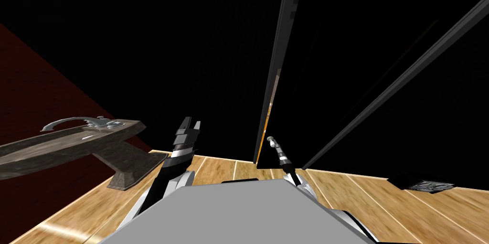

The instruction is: Pull the door open

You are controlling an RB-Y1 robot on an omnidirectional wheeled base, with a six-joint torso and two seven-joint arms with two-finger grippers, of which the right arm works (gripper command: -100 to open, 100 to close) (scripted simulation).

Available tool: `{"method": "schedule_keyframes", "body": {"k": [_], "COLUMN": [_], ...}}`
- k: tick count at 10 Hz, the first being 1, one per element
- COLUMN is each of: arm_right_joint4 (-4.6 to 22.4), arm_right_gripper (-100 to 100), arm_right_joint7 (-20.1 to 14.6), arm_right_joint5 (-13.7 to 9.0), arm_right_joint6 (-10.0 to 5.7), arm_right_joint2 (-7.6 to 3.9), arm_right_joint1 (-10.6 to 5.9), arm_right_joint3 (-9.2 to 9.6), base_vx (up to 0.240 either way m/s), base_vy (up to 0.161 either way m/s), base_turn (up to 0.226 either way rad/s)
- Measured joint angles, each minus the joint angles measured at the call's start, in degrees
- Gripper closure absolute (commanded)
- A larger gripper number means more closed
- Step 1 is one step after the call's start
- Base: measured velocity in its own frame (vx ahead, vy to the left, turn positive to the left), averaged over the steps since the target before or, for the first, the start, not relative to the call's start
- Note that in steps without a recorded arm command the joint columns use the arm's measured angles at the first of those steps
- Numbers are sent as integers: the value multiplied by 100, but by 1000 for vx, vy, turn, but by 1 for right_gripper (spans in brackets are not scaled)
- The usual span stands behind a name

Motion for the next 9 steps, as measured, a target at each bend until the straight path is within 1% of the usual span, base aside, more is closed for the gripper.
{"method": "schedule_keyframes", "body": {"k": [1,2,3,4,5,6,7,8,9], "arm_right_joint4": [-269,-125,-45,-196,-6,-19,-307,-331,-420], "arm_right_gripper": [100,100,100,100,100,100,100,100,100], "arm_right_joint7": [-54,-174,-321,-457,-605,-725,-796,-901,-1049], "arm_right_joint5": [-5,-55,-136,-169,-229,-260,-264,-315,-392], "arm_right_joint6": [104,85,61,129,53,44,177,226,292], "arm_right_joint2": [28,10,-2,5,-9,-18,-12,0,6], "arm_right_joint1": [148,59,18,89,-13,5,162,164,195], "arm_right_joint3": [11,34,61,87,113,132,146,162,194], "base_vx": [-18,-45,-37,-37,-26,-7,-14,-50,-46], "base_vy": [-9,-29,-24,-20,-16,-4,-10,-32,-25], "base_turn": [32,98,27,36,37,11,29,72,44]}}
